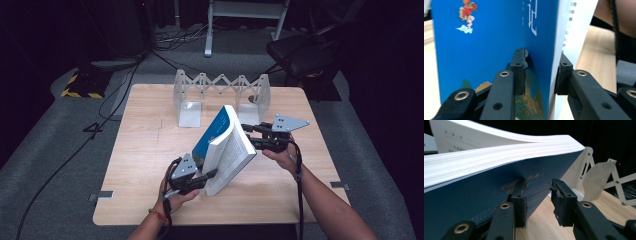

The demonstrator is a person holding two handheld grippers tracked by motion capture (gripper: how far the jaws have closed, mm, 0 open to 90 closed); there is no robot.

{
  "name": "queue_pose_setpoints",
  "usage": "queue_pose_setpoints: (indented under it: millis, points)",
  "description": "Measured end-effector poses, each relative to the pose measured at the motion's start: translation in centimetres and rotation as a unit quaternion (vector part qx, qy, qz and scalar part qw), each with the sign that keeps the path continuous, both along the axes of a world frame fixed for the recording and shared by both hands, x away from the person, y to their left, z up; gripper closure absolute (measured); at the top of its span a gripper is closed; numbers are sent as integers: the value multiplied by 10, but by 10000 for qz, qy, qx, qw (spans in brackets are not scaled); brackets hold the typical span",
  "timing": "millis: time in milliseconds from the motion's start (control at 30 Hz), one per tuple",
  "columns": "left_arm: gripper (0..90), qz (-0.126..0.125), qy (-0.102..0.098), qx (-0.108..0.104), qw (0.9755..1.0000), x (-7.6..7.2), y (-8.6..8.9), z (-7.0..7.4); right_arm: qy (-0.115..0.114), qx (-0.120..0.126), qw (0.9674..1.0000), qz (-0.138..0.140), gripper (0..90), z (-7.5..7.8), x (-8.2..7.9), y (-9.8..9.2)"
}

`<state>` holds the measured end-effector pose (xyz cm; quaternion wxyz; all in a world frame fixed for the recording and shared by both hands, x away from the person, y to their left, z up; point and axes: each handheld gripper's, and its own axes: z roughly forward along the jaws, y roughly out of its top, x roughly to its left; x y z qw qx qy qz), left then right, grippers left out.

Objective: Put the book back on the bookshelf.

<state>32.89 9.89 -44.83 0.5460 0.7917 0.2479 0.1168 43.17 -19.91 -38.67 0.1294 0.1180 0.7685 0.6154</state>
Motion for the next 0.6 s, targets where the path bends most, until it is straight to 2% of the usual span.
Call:
queue_pose_setpoints:
  millis: [200, 267, 333, 400, 600]
  points:
    - [679, -296, -85, -69, 9995, 17, -19, -2, 36, -15, 9999, -129, 681, 8, 0, -19]
    - [676, -318, -114, -56, 9994, 18, -21, -2, 43, -2, 9999, -132, 707, 8, -1, -23]
    - [669, -300, -329, 120, 9989, 19, -24, 0, 66, 35, 9999, -86, 710, 9, -4, -28]
    - [659, -248, -396, 168, 9988, 17, -22, 1, 63, 22, 10000, 46, 707, 8, -9, -29]
    - [649, -60, -527, 516, 9973, 8, -7, 4, -160, -450, 9984, 287, 593, 0, -29, -8]
